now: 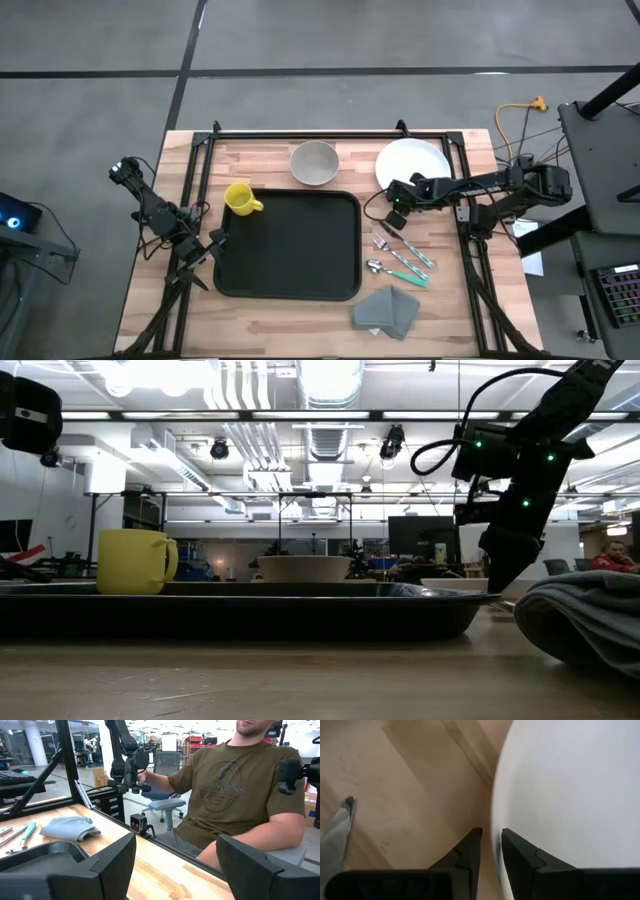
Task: Set up tray
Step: Put the white plate on the black serving tray below the yellow cup
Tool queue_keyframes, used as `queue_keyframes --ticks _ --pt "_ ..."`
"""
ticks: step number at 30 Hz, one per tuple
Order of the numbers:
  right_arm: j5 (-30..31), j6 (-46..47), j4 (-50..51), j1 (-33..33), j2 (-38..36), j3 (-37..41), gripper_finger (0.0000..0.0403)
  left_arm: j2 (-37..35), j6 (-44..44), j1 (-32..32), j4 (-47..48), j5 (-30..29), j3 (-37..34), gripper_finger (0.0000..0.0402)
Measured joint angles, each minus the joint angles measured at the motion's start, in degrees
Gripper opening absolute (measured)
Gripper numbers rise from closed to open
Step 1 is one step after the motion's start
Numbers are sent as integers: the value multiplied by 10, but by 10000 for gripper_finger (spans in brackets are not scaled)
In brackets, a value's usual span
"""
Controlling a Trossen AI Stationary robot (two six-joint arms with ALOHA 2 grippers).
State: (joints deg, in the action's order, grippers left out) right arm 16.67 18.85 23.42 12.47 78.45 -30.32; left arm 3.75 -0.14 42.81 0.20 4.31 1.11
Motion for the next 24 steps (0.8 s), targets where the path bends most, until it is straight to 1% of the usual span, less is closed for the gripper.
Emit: queue_keyframes --ticks 9,12,15,16,21,24 --pt "3 5 -5 -1 32 -3 65 0 0 0 0 0 0 255" --pt "3 5 -4 -1 33 -3 50 0 0 0 0 0 0 255" --pt "7 3 -4 -1 33 -2 20 0 0 0 0 0 0 255" --pt "11 3 -5 -1 33 -2 16 0 0 0 0 0 0 255" --pt "30 4 -2 -1 35 -13 10 0 0 0 0 0 0 255" --pt "56 5 3 -1 36 -27 8 0 0 0 0 0 0 255"
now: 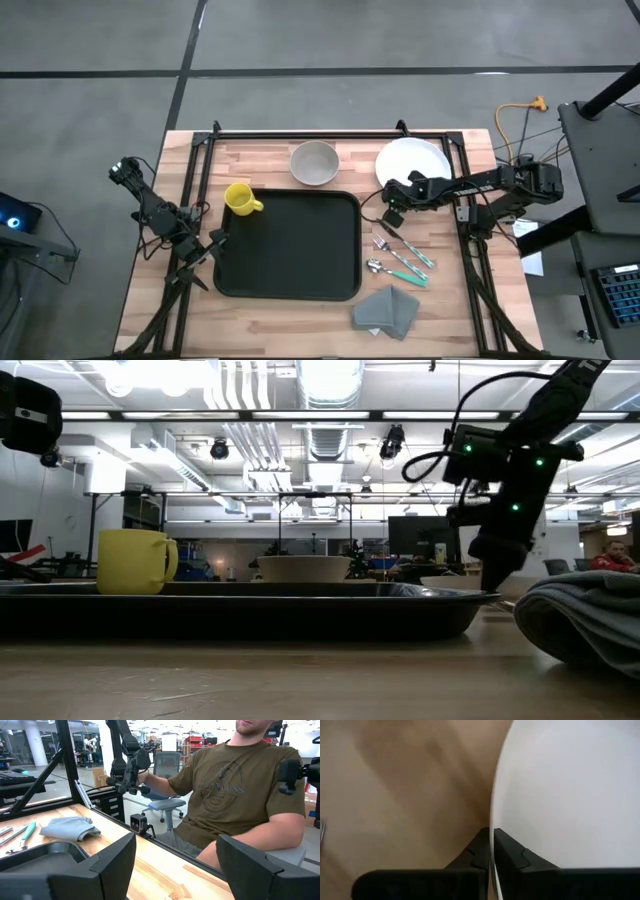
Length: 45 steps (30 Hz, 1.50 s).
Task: Set up tray
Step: Put the white plate on the black serving tray below the yellow cup
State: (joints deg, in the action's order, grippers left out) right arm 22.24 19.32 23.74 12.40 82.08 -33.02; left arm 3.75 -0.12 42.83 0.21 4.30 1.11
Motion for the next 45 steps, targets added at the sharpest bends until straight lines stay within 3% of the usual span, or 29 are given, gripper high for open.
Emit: queue_keyframes --ticks 8,23,32,37,45 --pt "103 -23 -16 0 -1 -52 7 0 0 0 0 0 0 255" --pt "107 -261 -69 -83 -2 -150 8 0 0 0 0 0 0 255" --pt "43 -378 -68 -136 12 -204 8 0 0 0 0 0 0 255" --pt "35 -435 -60 -156 61 -248 8 0 0 0 0 0 0 255" --pt "-33 -555 -29 -190 175 -338 8 0 0 0 0 0 0 255"
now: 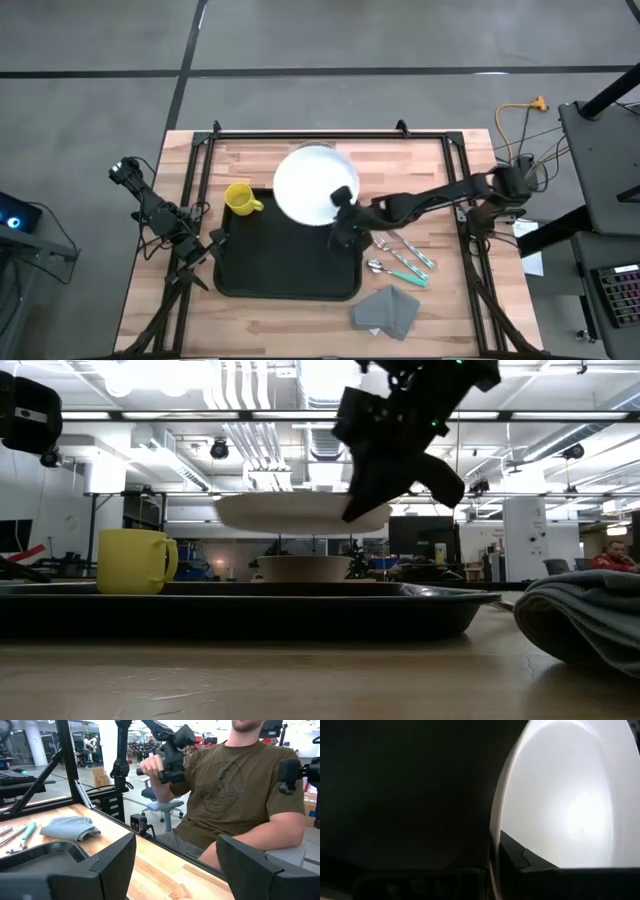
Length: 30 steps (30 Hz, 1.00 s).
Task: Set up tray
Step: Put the white plate on the black serving tray below the yellow cup
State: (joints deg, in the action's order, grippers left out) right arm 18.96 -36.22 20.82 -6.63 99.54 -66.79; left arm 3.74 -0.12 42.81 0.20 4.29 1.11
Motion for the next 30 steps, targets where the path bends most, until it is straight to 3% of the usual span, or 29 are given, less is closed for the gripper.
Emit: queue_keyframes --ticks 7,10,15,25,30 --pt "-1 -30 63 -30 77 -75 8 0 0 0 0 0 0 255" --pt "-35 -35 65 -36 92 -94 8 0 0 0 0 0 0 255" --pt "-119 -40 58 -42 93 -109 8 0 0 0 0 0 0 255" --pt "-140 -59 54 -55 91 -109 8 1 0 0 0 0 0 255" --pt "-181 -71 44 -55 93 -109 8 1 0 0 0 0 0 255"
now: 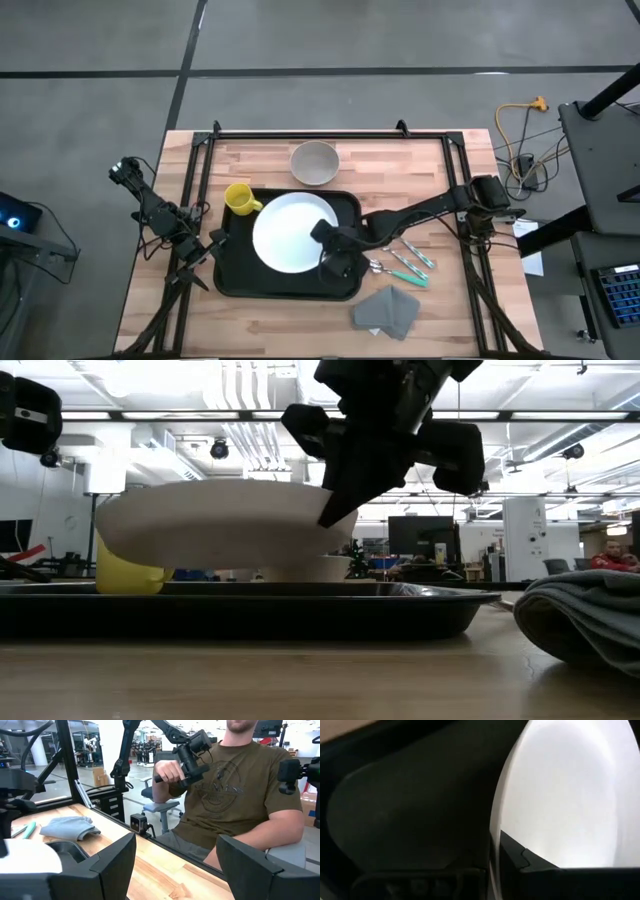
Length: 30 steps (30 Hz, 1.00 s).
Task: Set up tray
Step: Put the white plate on the black serving tray below the yellow cup
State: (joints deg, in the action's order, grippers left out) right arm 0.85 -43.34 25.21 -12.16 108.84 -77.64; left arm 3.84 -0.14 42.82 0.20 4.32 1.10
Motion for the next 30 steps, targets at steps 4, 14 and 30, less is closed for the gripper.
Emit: queue_keyframes --ticks 4,14,30 --pt "-9 -7 -12 -2 0 0 8 0 0 0 0 0 0 255" --pt "-15 -53 -59 -16 22 0 8 0 0 0 0 0 0 255" --pt "-25 -98 -75 -16 148 -114 8 8 0 0 0 0 0 255"
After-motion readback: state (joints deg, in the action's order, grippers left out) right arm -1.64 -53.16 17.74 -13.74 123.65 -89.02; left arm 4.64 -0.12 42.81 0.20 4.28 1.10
